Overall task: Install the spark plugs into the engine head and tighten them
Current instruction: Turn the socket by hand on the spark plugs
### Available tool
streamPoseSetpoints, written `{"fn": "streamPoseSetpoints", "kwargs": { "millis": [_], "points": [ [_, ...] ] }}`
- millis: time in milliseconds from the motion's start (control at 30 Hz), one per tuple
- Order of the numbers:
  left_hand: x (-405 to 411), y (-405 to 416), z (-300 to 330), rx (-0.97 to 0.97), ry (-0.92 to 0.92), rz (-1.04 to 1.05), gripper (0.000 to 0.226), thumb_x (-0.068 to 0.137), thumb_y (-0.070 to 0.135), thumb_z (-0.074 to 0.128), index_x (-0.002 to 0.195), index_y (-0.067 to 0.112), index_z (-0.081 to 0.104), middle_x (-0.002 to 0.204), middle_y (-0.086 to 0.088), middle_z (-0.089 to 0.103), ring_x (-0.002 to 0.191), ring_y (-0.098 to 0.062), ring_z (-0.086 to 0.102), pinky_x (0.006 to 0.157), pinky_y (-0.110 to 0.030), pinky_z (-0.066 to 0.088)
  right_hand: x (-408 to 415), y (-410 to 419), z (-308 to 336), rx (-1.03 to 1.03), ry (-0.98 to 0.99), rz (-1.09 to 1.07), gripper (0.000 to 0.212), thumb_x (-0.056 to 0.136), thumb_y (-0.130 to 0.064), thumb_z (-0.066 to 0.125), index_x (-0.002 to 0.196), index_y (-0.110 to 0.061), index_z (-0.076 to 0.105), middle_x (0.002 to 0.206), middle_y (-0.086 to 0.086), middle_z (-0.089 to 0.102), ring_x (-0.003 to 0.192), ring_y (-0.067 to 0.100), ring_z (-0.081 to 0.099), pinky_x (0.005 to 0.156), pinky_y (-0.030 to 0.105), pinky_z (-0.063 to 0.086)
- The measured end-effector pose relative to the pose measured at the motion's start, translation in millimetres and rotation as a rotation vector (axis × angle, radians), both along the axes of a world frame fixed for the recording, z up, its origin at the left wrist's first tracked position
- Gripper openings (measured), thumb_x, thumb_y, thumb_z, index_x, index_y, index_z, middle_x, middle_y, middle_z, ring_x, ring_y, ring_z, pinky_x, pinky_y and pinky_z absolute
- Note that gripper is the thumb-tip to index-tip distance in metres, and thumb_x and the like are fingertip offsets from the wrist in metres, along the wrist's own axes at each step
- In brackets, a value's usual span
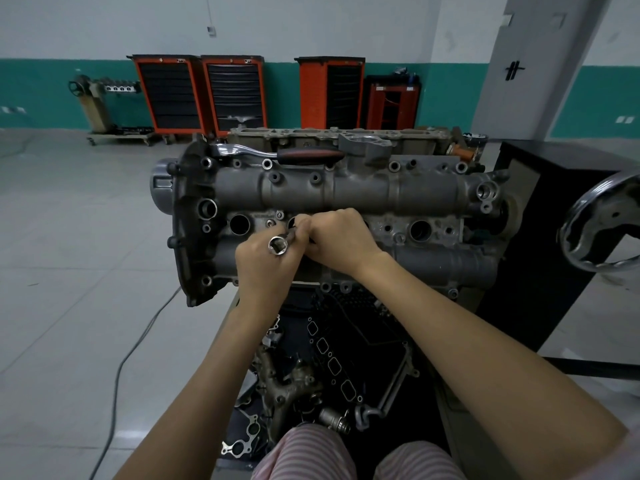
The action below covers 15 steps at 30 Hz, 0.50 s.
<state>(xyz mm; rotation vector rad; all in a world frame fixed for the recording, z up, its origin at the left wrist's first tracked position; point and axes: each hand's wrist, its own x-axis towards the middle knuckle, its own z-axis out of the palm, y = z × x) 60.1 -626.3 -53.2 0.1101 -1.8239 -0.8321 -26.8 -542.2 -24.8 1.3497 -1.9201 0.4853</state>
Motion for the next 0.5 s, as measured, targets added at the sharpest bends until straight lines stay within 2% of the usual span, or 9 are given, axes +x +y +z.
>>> {"fn": "streamPoseSetpoints", "kwargs": {
  "millis": [100,167,233,367,500],
  "points": [
    [-0.1,-3.1,-3.1,-0.097,-0.007,0.042,0.052,0.088,0.036,0.047,0.055,-0.005,0.050,0.049,-0.016,0.049,0.045,-0.031,0.048,0.044,-0.046,0.041,-0.3,0.3,0.0,-0.006,-0.007,0.026,0.019,0.071,-0.019,0.070,0.061,-0.007,0.059,0.047,0.006,0.057,0.037,0.026,0.054,0.042,0.020,0.028],
    [1.8,-4.5,-4.9,-0.171,0.011,0.044,0.044,0.091,0.029,0.043,0.062,-0.002,0.052,0.053,-0.012,0.050,0.049,-0.026,0.049,0.048,-0.038,0.039,-1.0,0.6,0.3,-0.001,-0.033,0.042,0.024,0.079,-0.026,0.059,0.068,-0.005,0.057,0.050,0.007,0.059,0.041,0.028,0.055,0.042,0.022,0.028],
    [3.8,-4.2,-5.8,-0.163,0.018,0.015,0.034,0.092,0.026,0.042,0.069,0.002,0.052,0.058,-0.007,0.048,0.053,-0.015,0.044,0.051,-0.022,0.031,-1.5,0.3,0.3,0.048,-0.053,0.031,0.025,0.080,-0.027,0.059,0.079,-0.003,0.053,0.058,0.009,0.061,0.047,0.032,0.057,0.045,0.025,0.026],
    [3.2,-3.5,-8.3,-0.133,0.006,-0.017,0.023,0.090,0.027,0.042,0.073,0.012,0.046,0.062,0.012,0.036,0.054,-0.001,0.037,0.053,-0.014,0.026,-2.7,-2.2,0.1,0.135,-0.034,0.016,0.026,0.082,-0.025,0.055,0.092,-0.001,0.051,0.065,0.010,0.062,0.052,0.034,0.058,0.046,0.025,0.022],
    [0.0,-4.6,-7.7,-0.088,-0.006,0.005,0.032,0.088,0.037,0.045,0.066,0.015,0.039,0.056,0.014,0.033,0.049,-0.005,0.035,0.050,-0.016,0.029,-0.3,-0.6,1.0,0.034,-0.017,0.044,0.017,0.078,-0.017,0.057,0.070,-0.003,0.056,0.046,0.008,0.055,0.035,0.029,0.050,0.042,0.020,0.023]
  ]
}}
